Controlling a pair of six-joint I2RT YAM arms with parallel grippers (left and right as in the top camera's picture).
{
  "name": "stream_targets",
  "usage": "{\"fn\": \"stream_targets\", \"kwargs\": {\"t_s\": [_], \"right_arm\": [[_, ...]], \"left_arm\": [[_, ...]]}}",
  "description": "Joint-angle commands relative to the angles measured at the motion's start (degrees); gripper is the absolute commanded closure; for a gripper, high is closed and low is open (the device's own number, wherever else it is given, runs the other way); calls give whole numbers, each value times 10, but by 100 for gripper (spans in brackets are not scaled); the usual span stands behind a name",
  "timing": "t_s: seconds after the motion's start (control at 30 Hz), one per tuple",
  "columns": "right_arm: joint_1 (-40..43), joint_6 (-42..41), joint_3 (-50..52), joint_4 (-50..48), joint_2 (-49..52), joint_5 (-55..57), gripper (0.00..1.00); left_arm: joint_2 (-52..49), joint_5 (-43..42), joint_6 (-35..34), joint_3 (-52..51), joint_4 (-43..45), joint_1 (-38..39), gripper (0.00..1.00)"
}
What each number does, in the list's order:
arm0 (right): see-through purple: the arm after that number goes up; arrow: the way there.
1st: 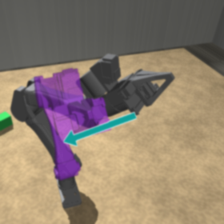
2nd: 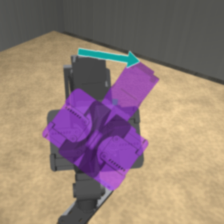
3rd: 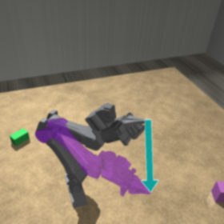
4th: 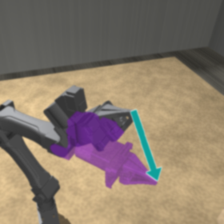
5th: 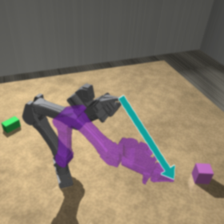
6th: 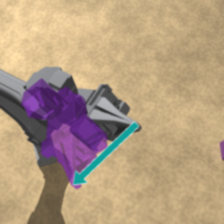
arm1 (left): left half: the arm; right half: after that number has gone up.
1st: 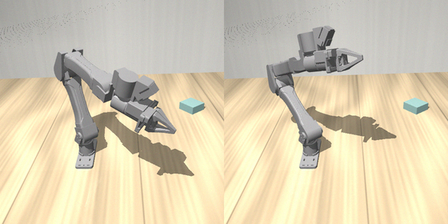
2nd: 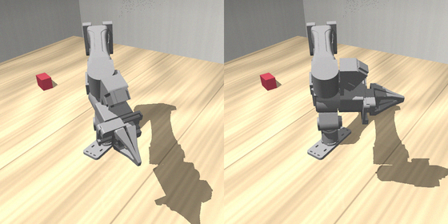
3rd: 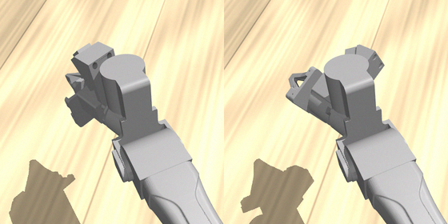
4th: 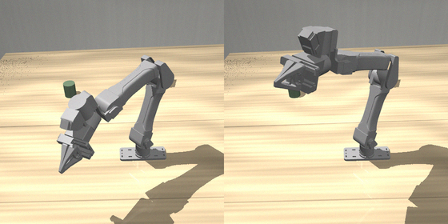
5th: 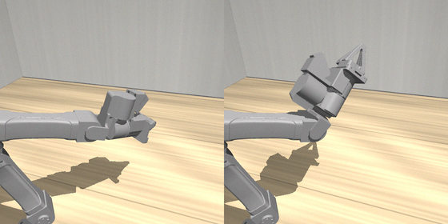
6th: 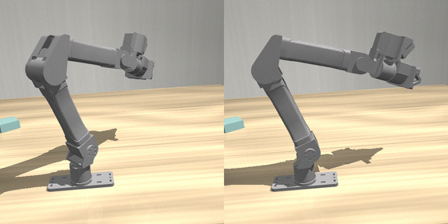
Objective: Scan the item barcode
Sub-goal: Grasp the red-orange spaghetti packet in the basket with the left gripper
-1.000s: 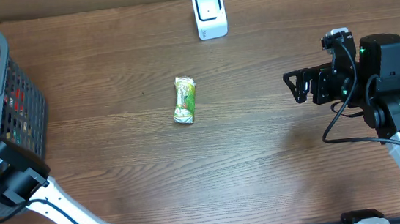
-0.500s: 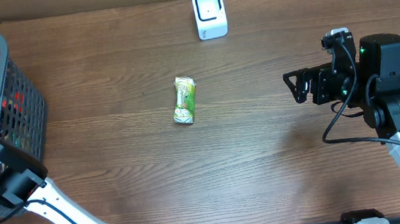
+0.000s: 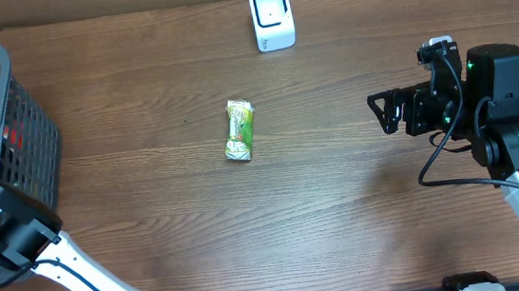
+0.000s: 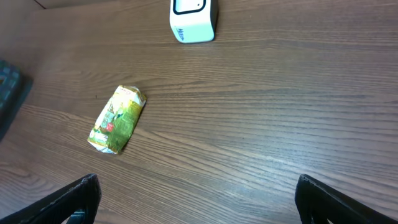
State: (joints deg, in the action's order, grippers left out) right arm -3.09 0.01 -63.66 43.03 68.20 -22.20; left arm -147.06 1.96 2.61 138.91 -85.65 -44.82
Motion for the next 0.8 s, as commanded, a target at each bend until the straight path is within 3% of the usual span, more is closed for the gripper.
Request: {"fn": "stream_targets", "kwargs": {"t_s": [0.0, 0.37, 0.77], "right_arm": [[-1, 0, -13, -9, -1, 3, 0], [-1, 0, -13, -16, -1, 2, 0], [-1, 0, -13, -19, -1, 2, 0]], "left_arm": [[-21, -16, -39, -13, -30, -1, 96], [39, -43, -46, 163, -112, -3, 96], [243, -52, -57, 195, -99, 0, 96]]}}
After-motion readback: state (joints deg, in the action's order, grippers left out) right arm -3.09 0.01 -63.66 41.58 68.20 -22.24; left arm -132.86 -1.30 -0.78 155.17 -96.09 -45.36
